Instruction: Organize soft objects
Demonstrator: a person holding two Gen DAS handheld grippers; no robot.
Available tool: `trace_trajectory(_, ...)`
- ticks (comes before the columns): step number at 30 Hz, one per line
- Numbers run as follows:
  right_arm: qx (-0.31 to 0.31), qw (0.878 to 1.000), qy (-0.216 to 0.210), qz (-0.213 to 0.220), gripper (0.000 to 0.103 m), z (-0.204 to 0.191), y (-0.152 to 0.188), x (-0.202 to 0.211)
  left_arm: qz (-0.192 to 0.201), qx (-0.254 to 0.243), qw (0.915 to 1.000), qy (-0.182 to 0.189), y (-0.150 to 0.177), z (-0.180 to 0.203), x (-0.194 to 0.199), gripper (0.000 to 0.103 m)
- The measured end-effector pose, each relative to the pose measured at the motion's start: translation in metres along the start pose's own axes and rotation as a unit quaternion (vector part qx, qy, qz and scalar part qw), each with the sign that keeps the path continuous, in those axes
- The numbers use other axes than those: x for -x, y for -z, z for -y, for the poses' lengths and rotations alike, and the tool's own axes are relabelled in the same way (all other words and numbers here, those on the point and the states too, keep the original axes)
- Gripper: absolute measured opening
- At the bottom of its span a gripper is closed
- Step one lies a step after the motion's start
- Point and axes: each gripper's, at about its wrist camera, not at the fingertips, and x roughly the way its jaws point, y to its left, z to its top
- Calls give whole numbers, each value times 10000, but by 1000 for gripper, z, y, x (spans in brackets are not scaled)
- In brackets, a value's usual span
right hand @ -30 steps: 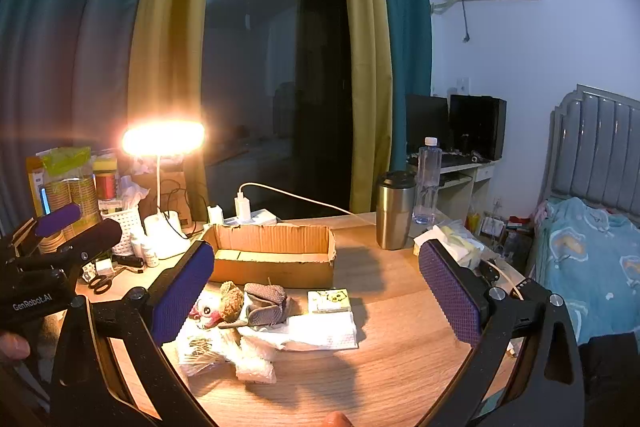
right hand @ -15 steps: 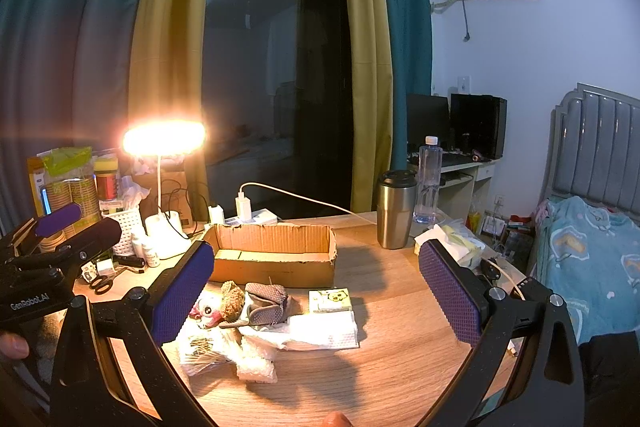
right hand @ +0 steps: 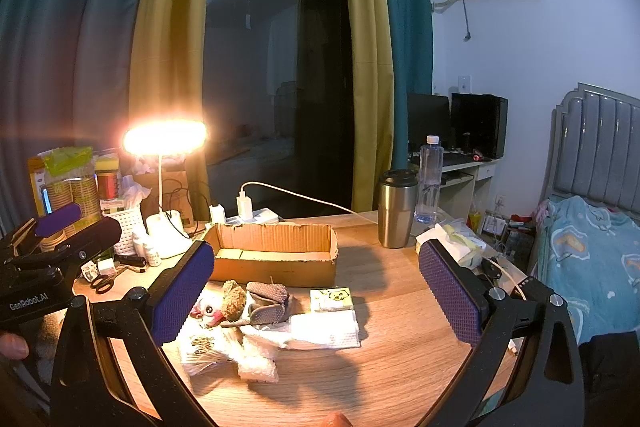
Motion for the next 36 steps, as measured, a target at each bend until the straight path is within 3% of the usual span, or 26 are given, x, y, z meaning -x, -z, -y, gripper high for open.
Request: trace_trajectory(36,-15,10000,-2,-12,103,0,1,-1,23,68,10000,5,-1,-1,2,98)
